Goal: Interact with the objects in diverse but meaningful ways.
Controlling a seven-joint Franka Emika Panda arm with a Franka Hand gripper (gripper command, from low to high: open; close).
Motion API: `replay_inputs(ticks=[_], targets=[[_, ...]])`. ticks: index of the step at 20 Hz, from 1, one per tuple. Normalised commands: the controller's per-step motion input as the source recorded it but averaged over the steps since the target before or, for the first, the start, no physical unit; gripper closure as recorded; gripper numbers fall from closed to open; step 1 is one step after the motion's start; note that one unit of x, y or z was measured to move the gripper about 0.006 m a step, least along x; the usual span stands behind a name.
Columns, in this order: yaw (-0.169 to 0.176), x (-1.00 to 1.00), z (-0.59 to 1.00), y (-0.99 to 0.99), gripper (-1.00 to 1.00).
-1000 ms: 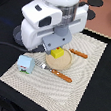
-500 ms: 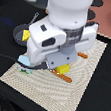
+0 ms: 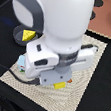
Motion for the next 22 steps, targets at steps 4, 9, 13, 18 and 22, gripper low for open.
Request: replay_inputs(ticks=[4, 9, 13, 18, 22], targets=[[0.002, -0.62, -0.48, -0.20, 1.00], [0.022, -0.30, -0.14, 0.01, -1.00], [-0.006, 0.29, 0.82, 0.39, -1.00], [-0.013, 0.09, 0.91, 0.34, -1.00], [0.008, -0.28, 0.62, 0.31, -1.00]])
